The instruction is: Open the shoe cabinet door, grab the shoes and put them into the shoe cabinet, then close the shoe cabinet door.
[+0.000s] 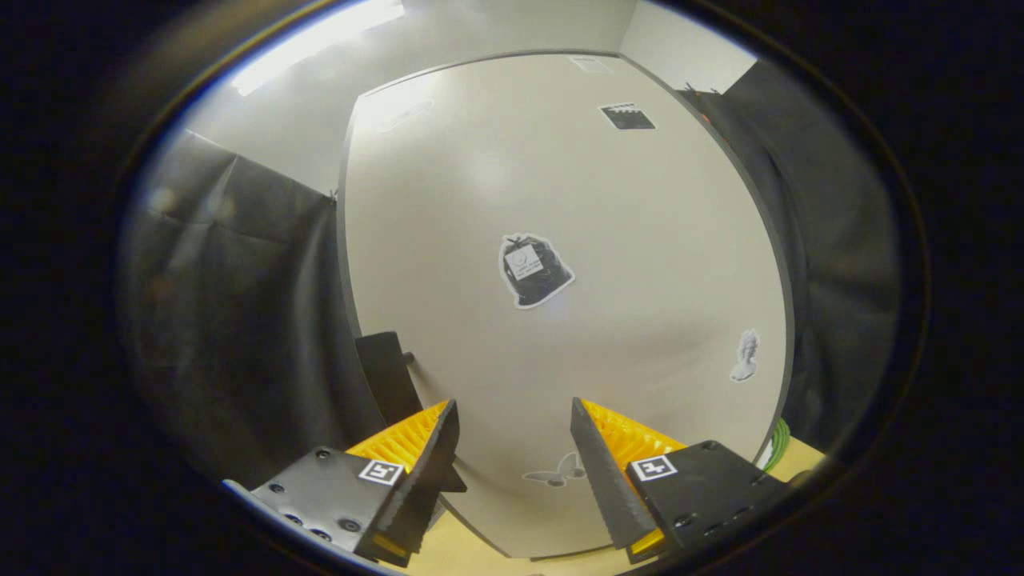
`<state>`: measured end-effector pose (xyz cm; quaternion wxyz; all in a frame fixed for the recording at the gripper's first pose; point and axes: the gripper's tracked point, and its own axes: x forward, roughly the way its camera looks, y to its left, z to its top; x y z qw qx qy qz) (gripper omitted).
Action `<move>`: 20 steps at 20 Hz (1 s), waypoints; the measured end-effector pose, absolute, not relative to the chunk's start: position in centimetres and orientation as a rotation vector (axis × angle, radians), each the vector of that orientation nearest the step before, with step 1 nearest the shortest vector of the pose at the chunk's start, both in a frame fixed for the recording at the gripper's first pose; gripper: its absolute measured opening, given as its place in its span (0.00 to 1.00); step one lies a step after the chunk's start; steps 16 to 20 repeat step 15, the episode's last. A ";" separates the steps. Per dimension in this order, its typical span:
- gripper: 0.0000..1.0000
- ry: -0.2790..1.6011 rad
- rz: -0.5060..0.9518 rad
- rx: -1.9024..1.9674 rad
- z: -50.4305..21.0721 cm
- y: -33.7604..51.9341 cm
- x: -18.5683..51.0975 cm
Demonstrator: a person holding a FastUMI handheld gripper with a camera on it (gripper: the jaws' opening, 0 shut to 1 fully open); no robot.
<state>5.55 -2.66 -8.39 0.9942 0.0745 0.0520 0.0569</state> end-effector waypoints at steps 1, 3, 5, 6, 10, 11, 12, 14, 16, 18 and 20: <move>0.87 0.105 0.112 0.148 -8.4 -2.6 5.6; 0.87 0.105 0.109 0.146 -8.4 -2.6 5.7; 0.87 0.100 0.109 0.142 -8.2 -2.6 5.5; 0.87 0.097 0.108 0.139 -8.2 -2.7 5.7; 0.87 0.100 0.102 0.136 -8.2 -2.8 5.8; 0.87 0.099 0.102 0.137 -8.1 -2.8 5.8; 0.87 0.101 0.103 0.135 -8.2 -2.8 5.8; 0.87 0.101 0.100 0.130 -8.1 -2.8 5.9; 0.87 0.101 0.101 0.127 -8.1 -2.8 5.8; 0.87 0.101 0.101 0.127 -8.1 -2.8 5.8; 0.87 0.101 0.101 0.127 -8.1 -2.8 5.8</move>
